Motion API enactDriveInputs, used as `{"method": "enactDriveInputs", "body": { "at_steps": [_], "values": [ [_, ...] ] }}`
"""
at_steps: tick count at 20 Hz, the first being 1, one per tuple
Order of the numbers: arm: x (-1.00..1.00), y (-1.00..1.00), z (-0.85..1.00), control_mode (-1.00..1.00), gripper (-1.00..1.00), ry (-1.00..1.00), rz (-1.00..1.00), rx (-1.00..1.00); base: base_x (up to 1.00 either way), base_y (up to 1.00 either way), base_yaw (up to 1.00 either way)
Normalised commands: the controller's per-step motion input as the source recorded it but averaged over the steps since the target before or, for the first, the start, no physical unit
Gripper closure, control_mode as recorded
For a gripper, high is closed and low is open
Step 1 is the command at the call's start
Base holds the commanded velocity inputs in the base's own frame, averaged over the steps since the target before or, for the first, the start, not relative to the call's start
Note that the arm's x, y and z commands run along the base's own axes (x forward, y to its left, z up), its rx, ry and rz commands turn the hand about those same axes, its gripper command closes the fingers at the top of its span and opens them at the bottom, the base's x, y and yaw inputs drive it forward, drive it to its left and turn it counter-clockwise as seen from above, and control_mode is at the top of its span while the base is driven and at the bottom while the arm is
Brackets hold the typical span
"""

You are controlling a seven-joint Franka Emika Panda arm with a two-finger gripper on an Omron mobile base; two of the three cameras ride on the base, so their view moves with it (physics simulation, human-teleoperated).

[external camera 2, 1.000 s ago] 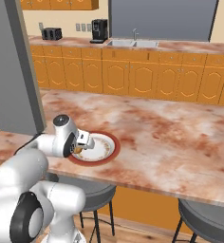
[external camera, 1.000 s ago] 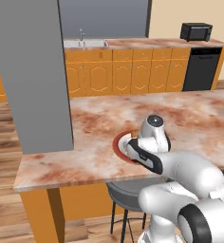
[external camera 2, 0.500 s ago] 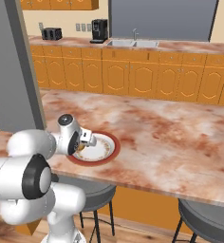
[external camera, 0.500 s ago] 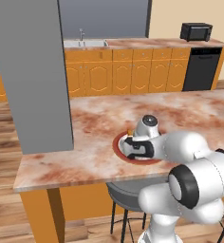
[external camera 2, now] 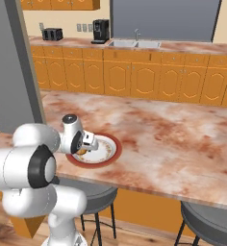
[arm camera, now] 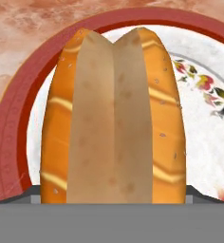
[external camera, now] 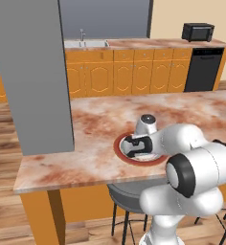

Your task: Move the hot dog bun to the plate on the dining table and place the condiment next to that plate. Then navigate to the fridge and take the sausage and place it on the plate as well.

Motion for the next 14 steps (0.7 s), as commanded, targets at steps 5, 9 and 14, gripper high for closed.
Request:
{"method": "enactDriveInputs", "body": {
  "at_steps": [5,9,14],
  "values": [
    [0.04,0.0,0.01,-1.0,-1.0,0.03,0.0,0.0,0.0,0.0,0.0],
    [0.0,0.0,0.29,-1.0,-1.0,0.0,0.0,0.0,0.0,0.0,0.0],
    [-0.37,0.0,0.78,-1.0,-1.0,-0.01,0.0,0.0,0.0,0.0,0.0]
  ]
}}
